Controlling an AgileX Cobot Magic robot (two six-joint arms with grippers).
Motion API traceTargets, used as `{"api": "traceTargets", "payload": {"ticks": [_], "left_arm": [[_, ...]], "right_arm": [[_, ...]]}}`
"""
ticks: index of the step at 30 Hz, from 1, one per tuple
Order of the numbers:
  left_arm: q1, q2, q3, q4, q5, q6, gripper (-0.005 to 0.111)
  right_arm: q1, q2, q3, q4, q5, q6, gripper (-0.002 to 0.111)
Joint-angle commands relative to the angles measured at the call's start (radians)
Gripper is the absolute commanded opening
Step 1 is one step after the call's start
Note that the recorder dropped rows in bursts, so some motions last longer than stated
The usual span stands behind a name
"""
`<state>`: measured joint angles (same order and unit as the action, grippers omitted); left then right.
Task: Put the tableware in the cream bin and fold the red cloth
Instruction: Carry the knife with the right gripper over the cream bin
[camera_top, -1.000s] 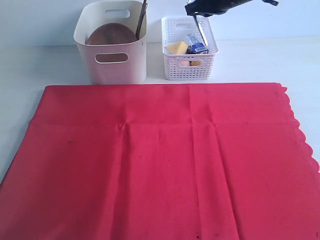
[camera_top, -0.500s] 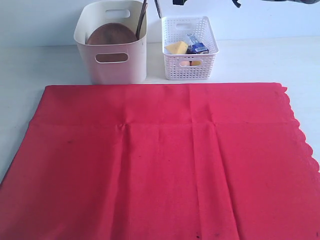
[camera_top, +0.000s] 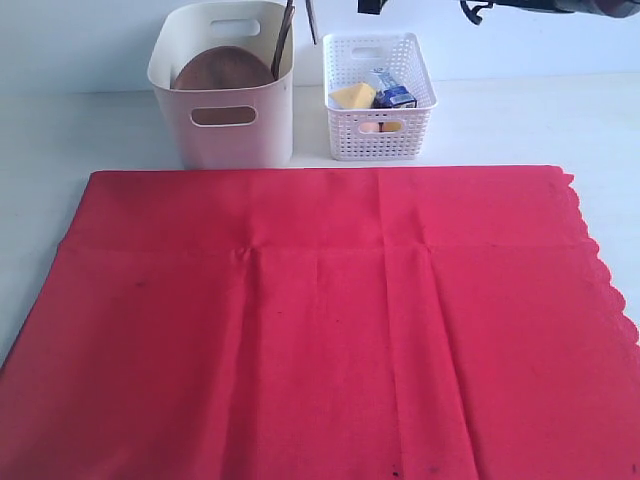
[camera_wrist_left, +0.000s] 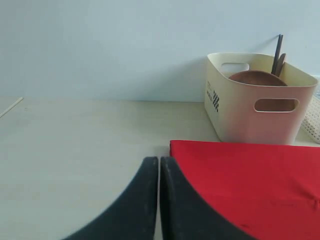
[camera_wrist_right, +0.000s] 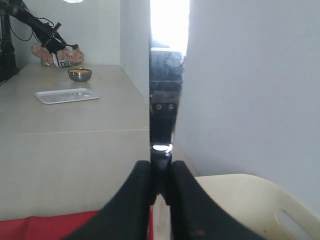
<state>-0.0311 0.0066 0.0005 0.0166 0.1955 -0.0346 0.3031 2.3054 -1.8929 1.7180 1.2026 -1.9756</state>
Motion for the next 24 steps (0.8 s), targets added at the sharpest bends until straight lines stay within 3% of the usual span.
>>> {"api": "traceTargets", "payload": {"ticks": [1, 7, 15, 19, 24], "left_arm": [[0.003, -0.007, -0.001, -0.006, 0.000, -0.001, 0.004], [0.003, -0.007, -0.001, -0.006, 0.000, -0.001, 0.004], [0.003, -0.007, -0.001, -0.006, 0.000, -0.001, 0.004], [0.003, -0.007, -0.001, -0.006, 0.000, -0.001, 0.004], [0.003, -0.007, -0.001, -0.006, 0.000, -0.001, 0.004]], "right_arm": [[0.041, -0.004, 0.002, 0.026, -0.009, 0.001, 0.000], [0.010, -0.008, 0.002, 0.026, 0.019, 0.013, 0.000], [-0.079, -0.043, 0.002, -0.183, 0.019, 0.143, 0.000], [-0.043, -0.081, 0.002, -0.310, 0.019, 0.191, 0.000], [0.039, -0.099, 0.002, -0.312, 0.019, 0.192, 0.000]]}}
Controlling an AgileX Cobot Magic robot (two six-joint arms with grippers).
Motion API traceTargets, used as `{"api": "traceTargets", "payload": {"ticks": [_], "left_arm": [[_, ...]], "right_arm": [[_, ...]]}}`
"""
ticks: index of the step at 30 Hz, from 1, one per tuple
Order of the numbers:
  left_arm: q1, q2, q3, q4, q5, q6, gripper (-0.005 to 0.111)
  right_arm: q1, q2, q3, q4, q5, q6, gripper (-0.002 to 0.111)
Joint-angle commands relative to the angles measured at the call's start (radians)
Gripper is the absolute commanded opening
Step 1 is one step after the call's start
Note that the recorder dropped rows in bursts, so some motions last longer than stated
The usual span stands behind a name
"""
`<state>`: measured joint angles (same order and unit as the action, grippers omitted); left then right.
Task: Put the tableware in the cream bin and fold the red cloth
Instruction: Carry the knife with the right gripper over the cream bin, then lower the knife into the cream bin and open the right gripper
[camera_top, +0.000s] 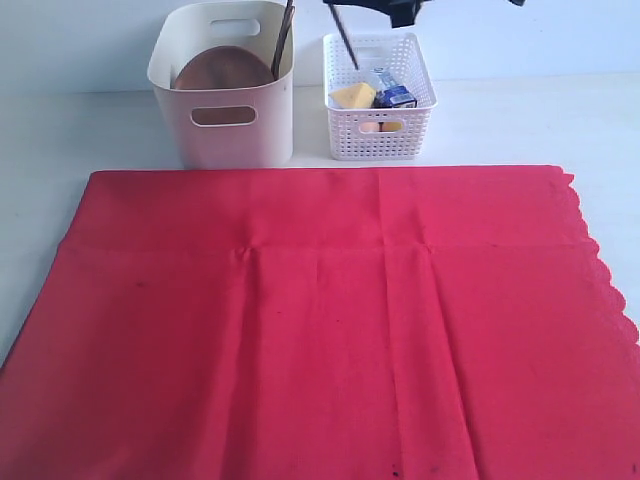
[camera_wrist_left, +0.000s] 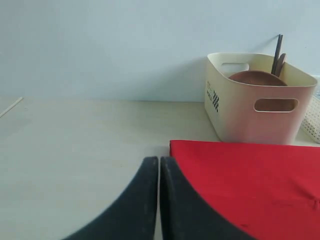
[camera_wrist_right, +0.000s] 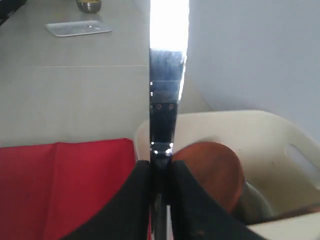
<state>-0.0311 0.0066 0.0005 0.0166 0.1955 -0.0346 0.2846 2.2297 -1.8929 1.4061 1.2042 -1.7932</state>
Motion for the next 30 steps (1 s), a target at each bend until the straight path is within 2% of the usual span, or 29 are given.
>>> {"api": "traceTargets", "payload": {"ticks": [1, 6, 11, 15, 21, 24, 28, 30], "left_arm": [[0.003, -0.007, -0.001, -0.006, 0.000, -0.001, 0.004], [0.003, -0.007, -0.001, -0.006, 0.000, -0.001, 0.004], [0.003, -0.007, -0.001, -0.006, 0.000, -0.001, 0.004], [0.003, -0.007, -0.001, -0.006, 0.000, -0.001, 0.004], [0.003, -0.007, -0.001, -0.006, 0.000, -0.001, 0.004], [0.003, -0.007, -0.001, -0.006, 0.000, -0.001, 0.004], [0.003, -0.007, -0.001, -0.006, 0.000, -0.001, 0.004], [0.003, -0.007, -0.001, -0.006, 0.000, -0.001, 0.004]], "right_arm": [[0.071, -0.024, 0.002, 0.000, 0.017, 0.010, 0.000], [0.153, -0.016, 0.002, 0.122, 0.002, -0.035, 0.000], [0.276, -0.002, -0.001, 0.263, -0.435, -0.161, 0.000], [0.314, 0.087, -0.092, 0.338, -0.480, -0.324, 0.000], [0.309, 0.239, -0.260, 0.338, -0.582, -0.150, 0.000], [0.309, 0.267, -0.266, 0.338, -0.620, -0.144, 0.000], [0.309, 0.288, -0.266, 0.338, -0.791, -0.132, 0.000], [0.314, 0.292, -0.266, 0.338, -0.872, -0.089, 0.004]]}}
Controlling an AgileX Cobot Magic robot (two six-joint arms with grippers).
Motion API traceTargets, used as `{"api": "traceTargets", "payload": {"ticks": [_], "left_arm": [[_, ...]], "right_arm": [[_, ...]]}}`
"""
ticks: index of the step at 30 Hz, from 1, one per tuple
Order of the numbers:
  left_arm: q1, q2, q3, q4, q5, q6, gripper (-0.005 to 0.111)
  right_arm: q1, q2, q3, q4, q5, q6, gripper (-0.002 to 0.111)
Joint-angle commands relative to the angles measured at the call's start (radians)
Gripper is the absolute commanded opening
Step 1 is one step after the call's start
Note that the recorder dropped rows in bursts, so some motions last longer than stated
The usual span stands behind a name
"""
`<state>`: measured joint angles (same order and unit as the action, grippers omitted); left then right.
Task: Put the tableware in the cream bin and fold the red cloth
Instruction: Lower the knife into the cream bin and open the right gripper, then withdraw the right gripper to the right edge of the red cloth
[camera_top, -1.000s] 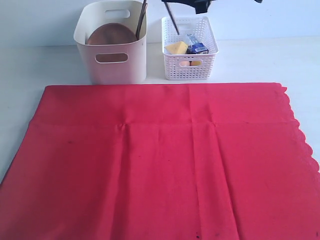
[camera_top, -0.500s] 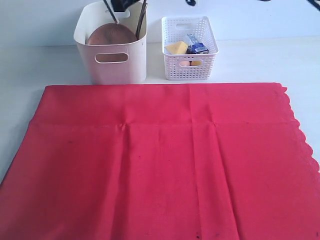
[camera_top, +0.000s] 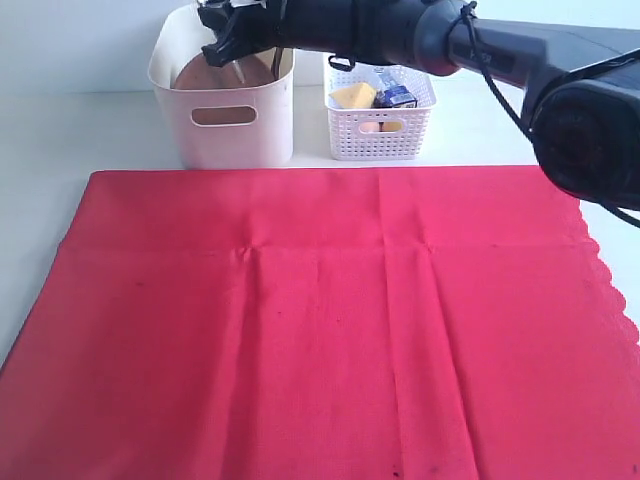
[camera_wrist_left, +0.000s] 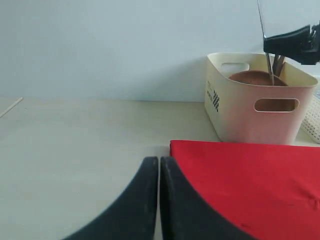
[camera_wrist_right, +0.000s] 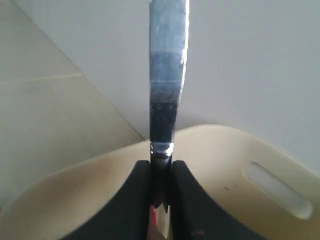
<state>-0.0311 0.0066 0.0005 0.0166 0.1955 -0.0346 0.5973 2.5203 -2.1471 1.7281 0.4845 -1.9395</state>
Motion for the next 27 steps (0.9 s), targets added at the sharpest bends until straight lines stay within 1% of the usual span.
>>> {"api": "traceTargets", "payload": {"ticks": [1, 2, 5, 6, 9, 11, 12, 13, 15, 16, 18, 21, 24, 27], "left_arm": [[0.003, -0.007, -0.001, -0.006, 0.000, -0.001, 0.004], [0.003, -0.007, -0.001, -0.006, 0.000, -0.001, 0.004], [0.003, -0.007, -0.001, -0.006, 0.000, -0.001, 0.004], [0.003, -0.007, -0.001, -0.006, 0.000, -0.001, 0.004], [0.003, -0.007, -0.001, -0.006, 0.000, -0.001, 0.004], [0.003, -0.007, -0.001, -0.006, 0.000, -0.001, 0.004], [0.003, -0.007, -0.001, -0.006, 0.000, -0.001, 0.004], [0.003, -0.007, -0.001, -0.006, 0.000, -0.001, 0.004], [0.003, -0.007, -0.001, -0.006, 0.000, -0.001, 0.004], [0.003, -0.007, -0.001, -0.006, 0.000, -0.001, 0.004], [0.003, -0.007, -0.001, -0.006, 0.000, -0.001, 0.004], [0.003, -0.007, -0.001, -0.006, 0.000, -0.001, 0.004], [0.003, -0.007, -0.001, -0.006, 0.000, -0.001, 0.004], [0.003, -0.007, -0.001, -0.006, 0.000, -0.001, 0.004]], "right_arm": [[0.007, 0.001, -0.012, 0.016, -0.182, 0.060, 0.007], [0.011, 0.001, -0.012, 0.016, -0.196, 0.060, 0.011], [0.028, 0.005, -0.012, 0.016, -0.207, 0.058, 0.026], [0.032, 0.005, -0.012, 0.016, -0.207, 0.058, 0.034], [0.037, 0.003, -0.012, 0.016, -0.207, 0.061, 0.051], [0.034, -0.011, -0.012, 0.016, -0.207, 0.147, 0.061], [0.031, -0.024, -0.012, 0.016, -0.203, 0.249, 0.062], [0.028, -0.037, -0.012, -0.044, -0.188, 0.342, 0.062], [0.014, -0.087, -0.012, -0.291, -0.101, 0.567, 0.058], [0.010, -0.116, -0.012, -0.397, -0.070, 0.619, 0.055], [-0.002, -0.175, -0.012, -0.620, 0.034, 0.792, 0.043], [-0.016, -0.253, -0.012, -0.872, 0.170, 1.076, 0.019], [-0.018, -0.322, -0.012, -1.086, 0.298, 1.245, 0.000], [-0.018, -0.372, 0.004, -1.212, 0.408, 1.369, 0.000]]}}
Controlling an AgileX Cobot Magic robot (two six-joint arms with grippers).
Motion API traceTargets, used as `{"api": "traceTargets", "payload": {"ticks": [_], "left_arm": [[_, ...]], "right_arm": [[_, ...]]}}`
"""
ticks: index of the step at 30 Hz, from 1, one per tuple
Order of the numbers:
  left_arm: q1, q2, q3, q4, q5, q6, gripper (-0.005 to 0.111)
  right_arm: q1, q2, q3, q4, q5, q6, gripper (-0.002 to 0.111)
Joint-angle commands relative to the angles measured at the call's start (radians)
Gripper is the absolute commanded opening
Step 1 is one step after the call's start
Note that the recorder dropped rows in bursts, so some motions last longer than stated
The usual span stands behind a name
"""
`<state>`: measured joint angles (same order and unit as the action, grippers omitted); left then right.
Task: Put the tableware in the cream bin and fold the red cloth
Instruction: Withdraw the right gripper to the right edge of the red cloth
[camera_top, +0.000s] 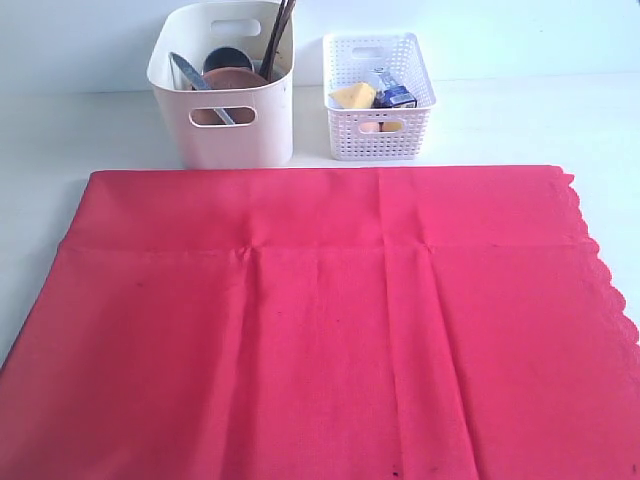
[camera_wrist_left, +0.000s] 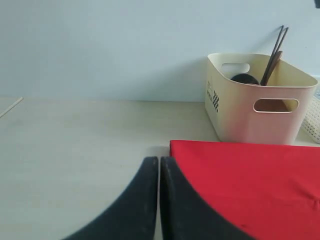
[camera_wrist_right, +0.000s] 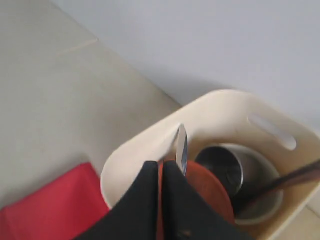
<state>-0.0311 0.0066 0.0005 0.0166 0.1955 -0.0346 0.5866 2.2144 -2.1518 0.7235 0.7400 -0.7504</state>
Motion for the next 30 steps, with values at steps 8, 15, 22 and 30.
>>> {"api": "traceTargets", "payload": {"ticks": [8, 15, 22, 30], "left_arm": [[0.003, -0.007, -0.001, -0.006, 0.000, -0.001, 0.004], [0.003, -0.007, -0.001, -0.006, 0.000, -0.001, 0.004], [0.003, -0.007, -0.001, -0.006, 0.000, -0.001, 0.004], [0.003, -0.007, -0.001, -0.006, 0.000, -0.001, 0.004]], "right_arm": [[-0.008, -0.182, 0.254, -0.254, 0.232, 0.192, 0.000], [-0.013, -0.358, 0.660, -0.227, -0.012, 0.196, 0.000], [-0.013, -0.600, 1.193, -0.256, -0.471, 0.246, 0.000], [-0.013, -0.839, 1.613, -0.546, -0.779, 0.488, 0.000]]}}
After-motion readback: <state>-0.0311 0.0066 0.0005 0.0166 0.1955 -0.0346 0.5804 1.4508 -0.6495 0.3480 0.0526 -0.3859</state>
